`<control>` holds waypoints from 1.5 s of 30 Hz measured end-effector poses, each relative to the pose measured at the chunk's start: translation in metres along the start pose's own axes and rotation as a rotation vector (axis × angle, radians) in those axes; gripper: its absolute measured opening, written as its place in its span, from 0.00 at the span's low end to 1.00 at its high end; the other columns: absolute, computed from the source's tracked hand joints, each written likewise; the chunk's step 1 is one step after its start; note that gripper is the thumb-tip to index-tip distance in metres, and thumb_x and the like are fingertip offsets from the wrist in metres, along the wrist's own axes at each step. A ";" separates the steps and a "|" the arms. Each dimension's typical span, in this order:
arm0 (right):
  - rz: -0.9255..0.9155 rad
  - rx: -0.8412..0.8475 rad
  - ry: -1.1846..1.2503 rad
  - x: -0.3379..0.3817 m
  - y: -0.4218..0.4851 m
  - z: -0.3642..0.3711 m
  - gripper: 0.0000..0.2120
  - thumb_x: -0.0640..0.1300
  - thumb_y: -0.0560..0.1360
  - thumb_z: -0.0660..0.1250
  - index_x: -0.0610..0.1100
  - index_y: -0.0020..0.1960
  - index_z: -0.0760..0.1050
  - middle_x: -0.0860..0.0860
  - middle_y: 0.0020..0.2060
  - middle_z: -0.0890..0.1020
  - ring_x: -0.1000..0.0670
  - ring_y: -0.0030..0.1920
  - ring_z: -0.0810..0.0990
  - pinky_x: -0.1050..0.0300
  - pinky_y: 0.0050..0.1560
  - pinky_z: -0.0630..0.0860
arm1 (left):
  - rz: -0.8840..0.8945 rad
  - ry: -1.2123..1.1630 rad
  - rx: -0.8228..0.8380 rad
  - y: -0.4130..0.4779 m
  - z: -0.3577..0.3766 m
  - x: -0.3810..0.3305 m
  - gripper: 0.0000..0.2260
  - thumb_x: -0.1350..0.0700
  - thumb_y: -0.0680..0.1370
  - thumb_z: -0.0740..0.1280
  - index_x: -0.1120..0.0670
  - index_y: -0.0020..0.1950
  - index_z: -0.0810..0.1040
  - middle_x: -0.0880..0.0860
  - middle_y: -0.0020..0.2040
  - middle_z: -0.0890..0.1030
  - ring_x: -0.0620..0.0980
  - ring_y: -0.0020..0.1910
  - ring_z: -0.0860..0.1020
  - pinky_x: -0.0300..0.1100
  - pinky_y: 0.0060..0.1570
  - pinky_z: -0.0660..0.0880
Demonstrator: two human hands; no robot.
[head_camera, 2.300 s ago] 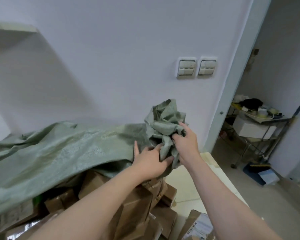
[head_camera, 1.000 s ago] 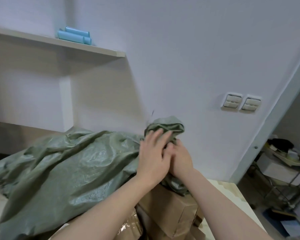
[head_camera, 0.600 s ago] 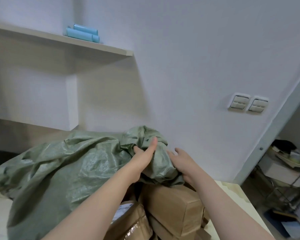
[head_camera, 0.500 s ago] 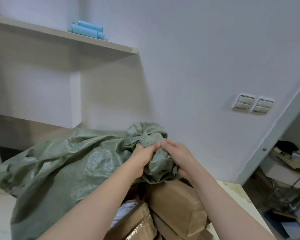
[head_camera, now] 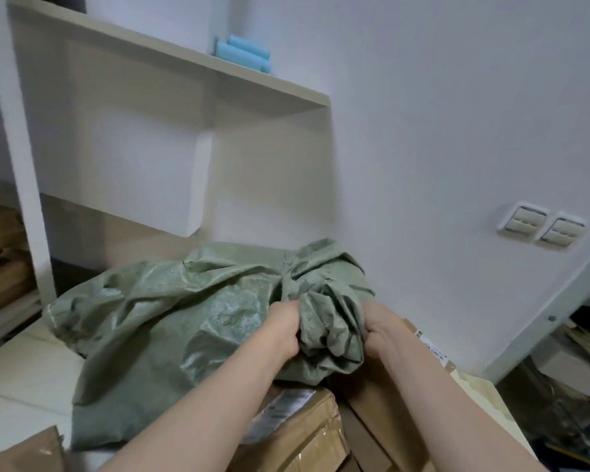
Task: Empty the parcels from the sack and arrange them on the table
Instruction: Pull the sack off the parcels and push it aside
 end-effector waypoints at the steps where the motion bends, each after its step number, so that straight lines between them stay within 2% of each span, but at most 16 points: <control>1: -0.085 -0.090 -0.053 -0.003 0.004 -0.002 0.22 0.41 0.68 0.76 0.38 0.60 0.78 0.38 0.50 0.84 0.38 0.48 0.83 0.43 0.45 0.81 | 0.035 0.106 -0.128 -0.002 0.000 -0.004 0.14 0.55 0.83 0.56 0.61 0.66 0.71 0.59 0.61 0.76 0.57 0.52 0.76 0.47 0.55 0.73; 4: -0.400 -0.428 -0.613 -0.007 -0.009 0.003 0.23 0.57 0.66 0.70 0.53 0.59 0.72 0.51 0.50 0.82 0.44 0.49 0.80 0.49 0.51 0.79 | 0.372 0.777 -0.455 -0.016 -0.001 -0.019 0.30 0.43 0.80 0.61 0.53 0.77 0.57 0.59 0.74 0.63 0.59 0.71 0.63 0.51 0.69 0.63; 6: -0.565 -0.491 -0.883 -0.017 -0.021 0.017 0.25 0.48 0.71 0.66 0.54 0.66 0.66 0.49 0.57 0.77 0.42 0.56 0.77 0.50 0.51 0.75 | 0.443 0.799 -0.297 -0.027 0.004 -0.023 0.38 0.34 0.76 0.62 0.50 0.80 0.52 0.55 0.76 0.62 0.57 0.74 0.62 0.51 0.72 0.62; 8: -0.733 -0.405 -1.086 -0.028 -0.036 0.037 0.32 0.43 0.72 0.67 0.52 0.73 0.60 0.47 0.64 0.72 0.42 0.63 0.74 0.49 0.57 0.74 | 0.220 0.561 -0.082 -0.031 0.008 -0.018 0.46 0.31 0.72 0.64 0.52 0.80 0.49 0.52 0.77 0.61 0.55 0.73 0.64 0.47 0.70 0.63; 11: -0.701 0.169 -0.844 -0.031 -0.047 0.045 0.31 0.42 0.70 0.71 0.51 0.72 0.67 0.53 0.64 0.75 0.49 0.65 0.74 0.52 0.66 0.71 | 0.189 0.424 -0.219 -0.021 -0.011 -0.009 0.52 0.32 0.66 0.72 0.54 0.79 0.51 0.55 0.74 0.66 0.57 0.69 0.69 0.49 0.67 0.67; 13: -0.512 0.377 -0.543 -0.029 -0.050 0.035 0.26 0.40 0.73 0.71 0.48 0.70 0.70 0.51 0.62 0.79 0.52 0.60 0.78 0.56 0.63 0.74 | 0.253 0.413 -0.370 -0.011 -0.038 -0.004 0.40 0.40 0.71 0.72 0.55 0.76 0.59 0.57 0.69 0.72 0.59 0.64 0.73 0.50 0.64 0.71; 15: -0.452 0.329 -0.416 -0.030 -0.054 0.024 0.24 0.44 0.77 0.68 0.44 0.72 0.68 0.48 0.62 0.79 0.52 0.57 0.78 0.56 0.59 0.76 | 0.312 0.418 -0.418 -0.005 -0.060 0.000 0.25 0.47 0.77 0.69 0.54 0.71 0.69 0.57 0.65 0.76 0.59 0.60 0.75 0.52 0.64 0.72; 18: -0.459 0.174 -0.471 -0.037 -0.048 0.013 0.33 0.55 0.76 0.67 0.46 0.76 0.62 0.48 0.70 0.71 0.51 0.66 0.73 0.53 0.67 0.71 | 0.383 0.428 -0.386 -0.012 -0.067 -0.001 0.17 0.49 0.79 0.66 0.53 0.67 0.75 0.54 0.61 0.79 0.58 0.58 0.77 0.53 0.63 0.73; 23: -0.211 0.315 -0.171 -0.046 -0.033 0.036 0.50 0.72 0.62 0.72 0.51 0.76 0.60 0.48 0.71 0.72 0.47 0.66 0.75 0.47 0.65 0.73 | 0.381 0.367 -0.167 -0.055 -0.075 -0.028 0.13 0.47 0.79 0.66 0.51 0.60 0.79 0.53 0.54 0.83 0.55 0.53 0.80 0.54 0.59 0.76; 27: -0.059 0.543 0.076 -0.048 -0.037 0.079 0.36 0.57 0.66 0.78 0.43 0.68 0.72 0.40 0.60 0.81 0.39 0.59 0.80 0.40 0.62 0.75 | 0.309 0.244 -0.032 -0.076 -0.105 -0.057 0.12 0.47 0.79 0.67 0.52 0.57 0.79 0.54 0.53 0.84 0.55 0.53 0.82 0.49 0.52 0.79; 30: -0.153 0.486 0.044 -0.053 -0.044 0.119 0.25 0.41 0.70 0.76 0.40 0.66 0.74 0.41 0.55 0.83 0.41 0.55 0.83 0.47 0.52 0.81 | 0.384 0.367 -0.175 -0.066 -0.143 -0.078 0.17 0.46 0.77 0.69 0.53 0.62 0.76 0.53 0.58 0.81 0.54 0.56 0.79 0.49 0.57 0.77; 34: -0.441 -0.046 -0.406 -0.057 -0.037 0.165 0.19 0.41 0.68 0.74 0.47 0.59 0.76 0.50 0.47 0.83 0.44 0.51 0.83 0.54 0.47 0.78 | 0.566 0.827 -0.555 -0.050 -0.176 -0.111 0.30 0.47 0.75 0.71 0.52 0.72 0.63 0.55 0.67 0.73 0.56 0.65 0.72 0.54 0.64 0.72; 37: -0.555 -0.418 -1.057 -0.065 -0.054 0.193 0.27 0.47 0.70 0.68 0.53 0.67 0.65 0.50 0.57 0.76 0.42 0.55 0.79 0.53 0.45 0.73 | 0.401 0.728 -0.251 -0.057 -0.175 -0.124 0.46 0.35 0.71 0.69 0.49 0.80 0.48 0.52 0.77 0.62 0.56 0.73 0.64 0.55 0.71 0.65; 39: -0.677 -0.371 -1.155 -0.078 -0.068 0.221 0.31 0.46 0.70 0.68 0.54 0.70 0.61 0.50 0.63 0.72 0.43 0.58 0.77 0.52 0.46 0.74 | 0.168 0.509 -0.113 -0.057 -0.173 -0.123 0.57 0.30 0.65 0.71 0.48 0.79 0.38 0.52 0.79 0.57 0.56 0.75 0.61 0.55 0.72 0.62; 42: -0.713 0.006 -1.062 -0.089 -0.077 0.254 0.32 0.50 0.68 0.71 0.55 0.69 0.64 0.56 0.61 0.75 0.51 0.60 0.77 0.54 0.54 0.75 | 0.176 0.371 -0.375 -0.037 -0.198 -0.123 0.65 0.34 0.54 0.79 0.48 0.78 0.42 0.59 0.73 0.64 0.59 0.70 0.67 0.53 0.68 0.67; 45: -0.522 0.210 -0.927 -0.088 -0.079 0.257 0.23 0.56 0.74 0.69 0.54 0.68 0.72 0.61 0.60 0.76 0.57 0.61 0.75 0.57 0.61 0.73 | 0.286 0.332 -0.493 -0.021 -0.240 -0.125 0.39 0.57 0.63 0.78 0.54 0.71 0.64 0.59 0.62 0.77 0.58 0.55 0.77 0.46 0.56 0.74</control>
Point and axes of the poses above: each hand's wrist, its own y-axis towards the middle knuckle, its own z-axis out of the palm, x = y × z, the point moved 1 cm from there along y, towards the middle knuckle
